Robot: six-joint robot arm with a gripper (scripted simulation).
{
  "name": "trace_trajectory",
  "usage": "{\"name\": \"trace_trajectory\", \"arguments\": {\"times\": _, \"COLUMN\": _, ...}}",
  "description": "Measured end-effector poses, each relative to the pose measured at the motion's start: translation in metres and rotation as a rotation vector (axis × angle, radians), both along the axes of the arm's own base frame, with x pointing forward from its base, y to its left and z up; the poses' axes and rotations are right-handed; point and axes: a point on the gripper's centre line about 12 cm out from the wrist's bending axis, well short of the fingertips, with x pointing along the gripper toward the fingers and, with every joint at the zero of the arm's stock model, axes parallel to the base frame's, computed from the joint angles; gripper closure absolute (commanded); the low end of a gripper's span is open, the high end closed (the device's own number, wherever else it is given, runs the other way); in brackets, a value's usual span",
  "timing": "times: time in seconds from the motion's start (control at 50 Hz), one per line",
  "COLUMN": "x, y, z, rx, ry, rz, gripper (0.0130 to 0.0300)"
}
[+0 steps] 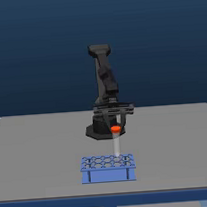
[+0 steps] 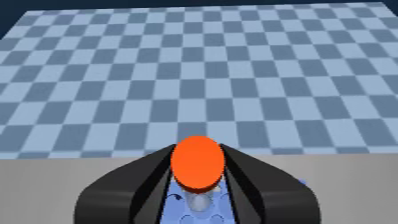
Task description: Pick up the centrifuge tube on the rack
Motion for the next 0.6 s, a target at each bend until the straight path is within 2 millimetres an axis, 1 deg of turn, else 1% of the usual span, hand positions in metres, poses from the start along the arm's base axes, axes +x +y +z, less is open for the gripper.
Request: {"name": "trace_trajectory", "arguments": {"times": 0.6, "x": 0.0, "y": 0.0, "z": 0.015, "rx": -0.012, "ry": 0.0, "rz": 0.006, "gripper": 0.03}}
